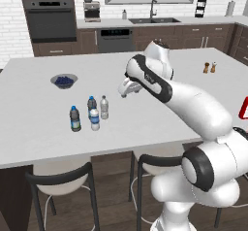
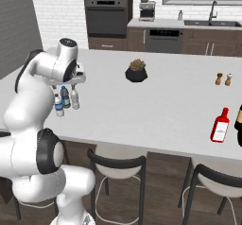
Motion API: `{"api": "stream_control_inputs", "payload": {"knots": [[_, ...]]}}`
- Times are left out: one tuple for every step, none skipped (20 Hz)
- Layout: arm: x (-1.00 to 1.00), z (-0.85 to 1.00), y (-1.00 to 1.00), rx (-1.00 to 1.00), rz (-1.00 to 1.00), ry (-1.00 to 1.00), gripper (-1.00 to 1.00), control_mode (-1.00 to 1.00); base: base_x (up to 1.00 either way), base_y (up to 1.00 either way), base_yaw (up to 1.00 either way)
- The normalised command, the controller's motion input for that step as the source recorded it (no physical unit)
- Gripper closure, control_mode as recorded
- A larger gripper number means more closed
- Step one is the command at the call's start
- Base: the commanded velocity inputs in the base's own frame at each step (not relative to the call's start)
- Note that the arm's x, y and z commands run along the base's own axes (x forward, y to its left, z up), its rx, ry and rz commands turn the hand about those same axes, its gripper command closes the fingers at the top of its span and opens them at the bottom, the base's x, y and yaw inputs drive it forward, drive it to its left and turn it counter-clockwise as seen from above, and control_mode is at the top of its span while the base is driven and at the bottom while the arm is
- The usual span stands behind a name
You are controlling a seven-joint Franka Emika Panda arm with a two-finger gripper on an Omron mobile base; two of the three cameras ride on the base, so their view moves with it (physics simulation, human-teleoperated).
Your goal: Move the plastic bottles in the middle to the plastics group, and the glass bottles in the middle to the glass group.
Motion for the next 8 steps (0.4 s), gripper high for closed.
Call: {"api": "stream_control_inputs", "payload": {"knots": [[-0.90,0.00,-0.52,0.03,-0.08,0.00,-1.00,-1.00,0.00,0.00,0.00],[-0.95,0.00,-0.44,0.07,0.00,0.00,-1.00,-1.00,0.00,0.00,0.00],[-0.88,0.00,-0.30,0.06,0.00,0.00,-1.00,-1.00,0.00,0.00,0.00],[-0.92,0.00,-0.29,0.07,0.00,0.00,-1.00,-1.00,0.00,0.00,0.00],[-0.94,0.00,-0.26,0.06,0.00,0.00,-1.00,-1.00,0.00,0.00,0.00],[-0.92,0.00,-0.21,0.05,0.00,0.00,-1.00,-1.00,0.00,0.00,0.00],[-0.87,0.00,-0.20,0.05,0.00,0.00,-1.00,-1.00,0.00,0.00,0.00],[-0.79,0.00,-0.18,0.04,0.00,0.00,-1.00,-1.00,0.00,0.00,0.00]]}}
